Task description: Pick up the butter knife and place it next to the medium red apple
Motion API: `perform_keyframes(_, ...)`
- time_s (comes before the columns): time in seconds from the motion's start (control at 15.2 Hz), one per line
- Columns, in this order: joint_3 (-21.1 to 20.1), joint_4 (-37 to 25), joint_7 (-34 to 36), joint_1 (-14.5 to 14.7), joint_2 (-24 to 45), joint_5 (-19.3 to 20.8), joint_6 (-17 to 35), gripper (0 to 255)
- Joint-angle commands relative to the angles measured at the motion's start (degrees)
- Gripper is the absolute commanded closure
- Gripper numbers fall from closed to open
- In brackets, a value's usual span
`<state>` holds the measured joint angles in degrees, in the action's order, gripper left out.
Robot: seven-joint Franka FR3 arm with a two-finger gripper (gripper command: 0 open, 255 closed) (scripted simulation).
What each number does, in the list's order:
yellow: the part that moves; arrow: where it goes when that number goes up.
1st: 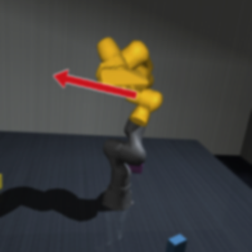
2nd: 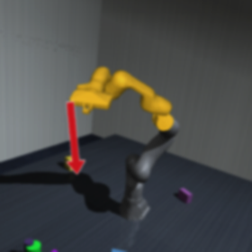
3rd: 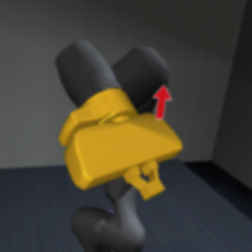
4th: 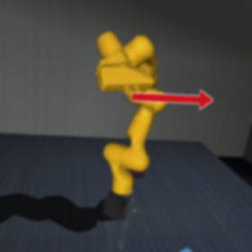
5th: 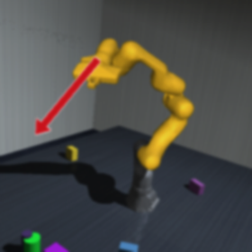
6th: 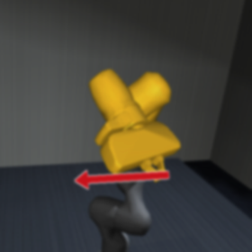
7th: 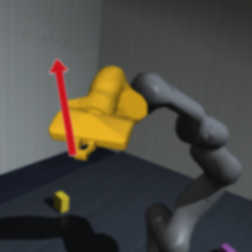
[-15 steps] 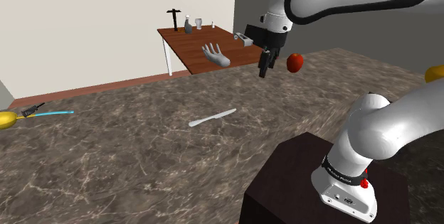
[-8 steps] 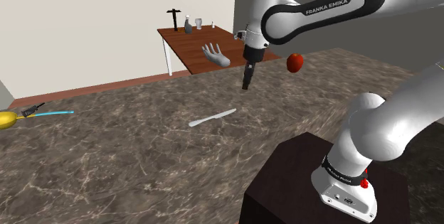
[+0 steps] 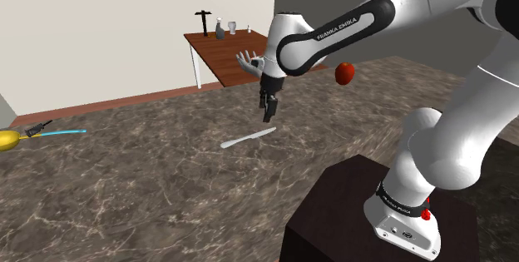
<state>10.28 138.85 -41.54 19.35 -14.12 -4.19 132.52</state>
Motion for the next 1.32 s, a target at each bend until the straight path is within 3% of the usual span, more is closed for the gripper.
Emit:
perform_keyframes(0.0,0.37,-0.66,-6.03,2.02,3.35,-2.34,2.88,0)
perform_keyframes(0.2,0.41,-2.24,-14.84,4.74,8.34,-6.33,6.23,0)
perform_keyframes(0.73,0.02,-1.36,-16.96,5.36,13.33,-9.19,11.9,0)
perform_keyframes(1.25,0.01,-1.36,-16.95,5.34,13.32,-9.18,11.89,0)
